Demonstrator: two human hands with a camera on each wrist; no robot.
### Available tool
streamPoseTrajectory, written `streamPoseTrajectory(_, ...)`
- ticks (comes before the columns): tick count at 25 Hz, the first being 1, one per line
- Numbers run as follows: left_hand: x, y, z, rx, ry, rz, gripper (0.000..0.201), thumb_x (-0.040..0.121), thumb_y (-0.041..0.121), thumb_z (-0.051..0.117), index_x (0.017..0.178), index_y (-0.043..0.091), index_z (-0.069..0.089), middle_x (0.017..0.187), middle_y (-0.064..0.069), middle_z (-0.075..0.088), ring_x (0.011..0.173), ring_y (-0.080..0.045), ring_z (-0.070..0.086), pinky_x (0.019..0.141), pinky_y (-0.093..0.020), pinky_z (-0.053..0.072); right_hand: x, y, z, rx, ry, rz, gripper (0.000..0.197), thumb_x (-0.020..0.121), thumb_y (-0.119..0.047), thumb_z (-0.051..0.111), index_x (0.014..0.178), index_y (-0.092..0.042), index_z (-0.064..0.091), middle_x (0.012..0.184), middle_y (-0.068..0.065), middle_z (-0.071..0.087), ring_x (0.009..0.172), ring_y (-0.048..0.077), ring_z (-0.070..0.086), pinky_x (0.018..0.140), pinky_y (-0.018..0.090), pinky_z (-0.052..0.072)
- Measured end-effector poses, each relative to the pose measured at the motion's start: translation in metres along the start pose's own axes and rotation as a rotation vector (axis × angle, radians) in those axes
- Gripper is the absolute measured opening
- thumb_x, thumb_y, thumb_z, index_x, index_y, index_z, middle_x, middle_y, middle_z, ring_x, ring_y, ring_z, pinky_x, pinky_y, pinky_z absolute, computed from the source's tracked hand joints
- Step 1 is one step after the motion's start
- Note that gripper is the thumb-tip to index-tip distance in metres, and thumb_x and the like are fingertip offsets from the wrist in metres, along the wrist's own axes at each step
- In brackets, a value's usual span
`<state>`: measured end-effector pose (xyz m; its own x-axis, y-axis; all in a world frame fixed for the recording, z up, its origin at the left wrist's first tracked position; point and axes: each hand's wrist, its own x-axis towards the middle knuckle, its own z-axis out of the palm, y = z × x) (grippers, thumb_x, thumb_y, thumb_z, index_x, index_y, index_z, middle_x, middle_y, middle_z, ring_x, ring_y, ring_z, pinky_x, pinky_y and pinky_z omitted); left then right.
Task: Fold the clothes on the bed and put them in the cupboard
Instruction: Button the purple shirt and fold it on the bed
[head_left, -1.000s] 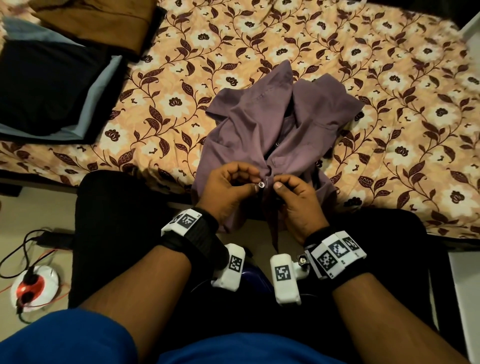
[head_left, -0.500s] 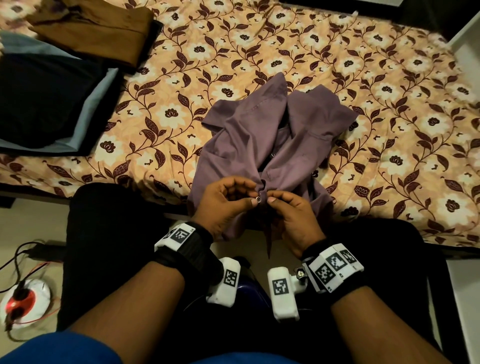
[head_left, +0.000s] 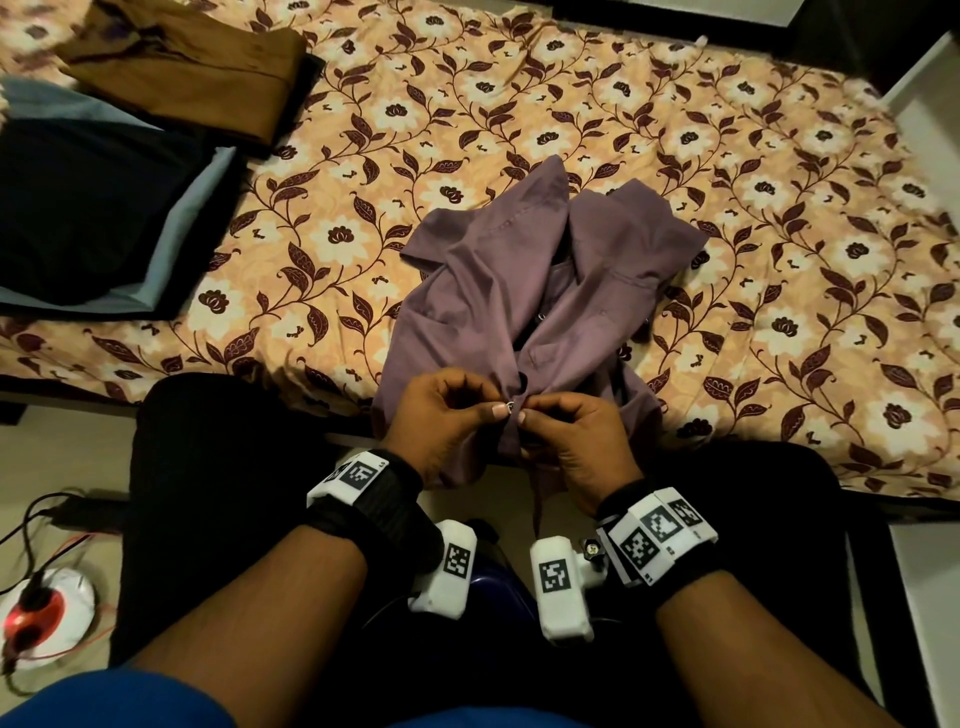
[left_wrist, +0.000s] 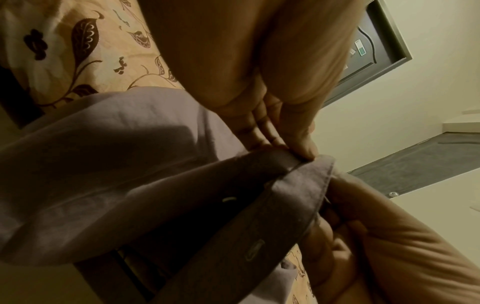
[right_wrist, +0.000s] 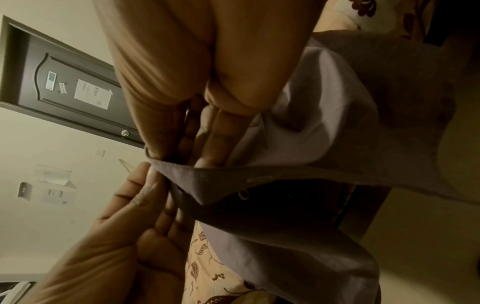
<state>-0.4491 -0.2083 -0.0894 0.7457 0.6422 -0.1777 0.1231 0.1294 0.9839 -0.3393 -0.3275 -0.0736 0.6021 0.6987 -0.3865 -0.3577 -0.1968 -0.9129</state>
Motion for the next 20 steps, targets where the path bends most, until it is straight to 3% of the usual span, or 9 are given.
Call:
streamPoseTrajectory(3,-0.001,0.001,0.002,0.095,-0.034,-0.034,0.005,0.084,-0.003,0.068,0.088,-0.001,0.071,0.082,-0.007,0.072,0.075,-0.008,0.067,0.071,-0.018,0.053,-0.001,0.000,0.003,-0.007,-0.004,-0.005,0.011,0.085,0.005,0.063,0.081,-0.003,0.069,0.064,0.004,0.070,0.057,0.014,0.066,0.053,0.023,0.055)
streamPoseTrajectory(6,-0.001,0.003,0.008,0.153,-0.040,-0.045,0.013,0.090,-0.001,0.061,0.095,-0.005,0.072,0.084,-0.010,0.072,0.074,-0.006,0.067,0.067,-0.014,0.051,0.002,0.003,0.001,-0.044,0.026,-0.056,0.009,0.083,0.006,0.065,0.080,-0.001,0.068,0.063,0.002,0.070,0.057,0.013,0.067,0.054,0.022,0.055)
streamPoseTrajectory(10,-0.001,0.009,0.011,0.116,-0.039,-0.087,0.014,0.090,0.011,0.067,0.090,-0.001,0.074,0.080,-0.017,0.073,0.070,-0.017,0.069,0.064,-0.021,0.055,0.006,0.008,-0.003,-0.126,0.053,-0.103,0.012,0.082,0.005,0.067,0.080,-0.007,0.069,0.069,0.001,0.071,0.064,0.011,0.069,0.058,0.020,0.054)
streamPoseTrajectory(14,0.001,0.007,0.010,0.138,-0.008,-0.100,0.012,0.091,0.006,0.063,0.091,-0.002,0.072,0.080,-0.014,0.072,0.067,-0.011,0.068,0.060,-0.017,0.053,0.007,0.011,-0.002,-0.157,0.036,-0.150,0.014,0.079,0.005,0.070,0.089,-0.005,0.070,0.083,0.007,0.072,0.073,0.011,0.069,0.063,0.020,0.054)
streamPoseTrajectory(17,0.003,0.007,0.009,-0.002,-0.042,-0.171,0.012,0.094,0.001,0.056,0.092,-0.005,0.066,0.083,-0.019,0.067,0.072,-0.019,0.066,0.066,-0.022,0.056,0.008,0.010,-0.002,-0.105,0.015,-0.177,0.012,0.082,0.005,0.066,0.091,-0.002,0.070,0.078,0.004,0.072,0.072,0.011,0.068,0.063,0.019,0.053)
streamPoseTrajectory(20,0.005,0.005,0.001,-0.188,-0.129,-0.187,0.013,0.095,0.001,0.053,0.086,0.005,0.062,0.077,-0.007,0.065,0.070,-0.014,0.065,0.071,-0.025,0.056,0.011,0.009,-0.004,-0.147,-0.042,-0.216,0.014,0.088,0.002,0.062,0.091,-0.010,0.068,0.085,0.000,0.070,0.079,0.009,0.065,0.070,0.021,0.054)
